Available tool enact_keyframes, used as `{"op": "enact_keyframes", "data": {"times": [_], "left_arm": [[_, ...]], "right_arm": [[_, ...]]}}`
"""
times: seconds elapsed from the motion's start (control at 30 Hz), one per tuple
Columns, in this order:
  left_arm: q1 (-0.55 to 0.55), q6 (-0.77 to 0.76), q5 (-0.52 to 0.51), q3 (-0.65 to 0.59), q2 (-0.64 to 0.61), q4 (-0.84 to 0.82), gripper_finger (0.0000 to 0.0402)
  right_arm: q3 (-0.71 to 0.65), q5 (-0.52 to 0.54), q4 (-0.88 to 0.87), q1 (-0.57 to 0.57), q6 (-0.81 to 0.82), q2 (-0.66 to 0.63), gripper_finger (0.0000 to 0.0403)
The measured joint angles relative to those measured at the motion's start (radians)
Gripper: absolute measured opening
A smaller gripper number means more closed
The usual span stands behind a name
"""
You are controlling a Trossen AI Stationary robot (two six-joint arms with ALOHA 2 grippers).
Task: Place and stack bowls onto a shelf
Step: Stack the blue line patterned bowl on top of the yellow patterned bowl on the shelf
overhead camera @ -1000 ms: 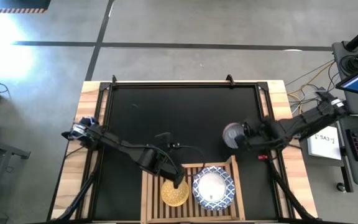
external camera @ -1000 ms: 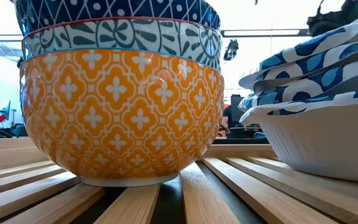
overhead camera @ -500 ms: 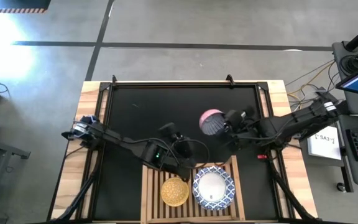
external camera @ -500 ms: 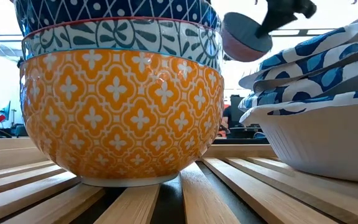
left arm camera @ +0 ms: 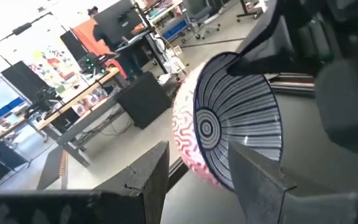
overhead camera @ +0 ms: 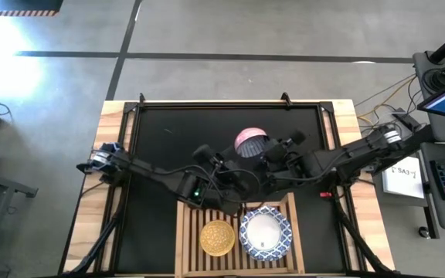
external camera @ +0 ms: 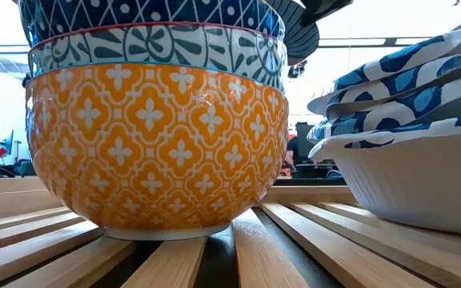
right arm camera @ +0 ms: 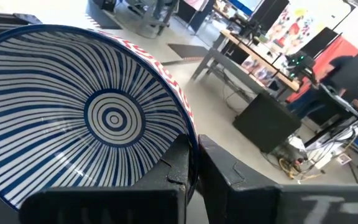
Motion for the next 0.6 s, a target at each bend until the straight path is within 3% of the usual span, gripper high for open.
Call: {"op": "enact_keyframes", "data": {"times": [0.23,0.43,0.6], "left_arm": [[0.031,-0.002,0.005,0.0,0.0,0.001,0.0149],[0.047,0.001,0.071,-0.002,0.0,-0.012,0.0147],[0.046,0.001,0.075,-0.003,0.0,-0.05,0.0119]], "right_arm": [[0.035,0.004,0.044,0.01,-0.065,0.052,0.0013],[0.076,-0.002,0.07,0.038,-0.143,0.066,0.0013],[0.084,-0.012,0.086,0.062,-0.165,0.064,0.0013]]}}
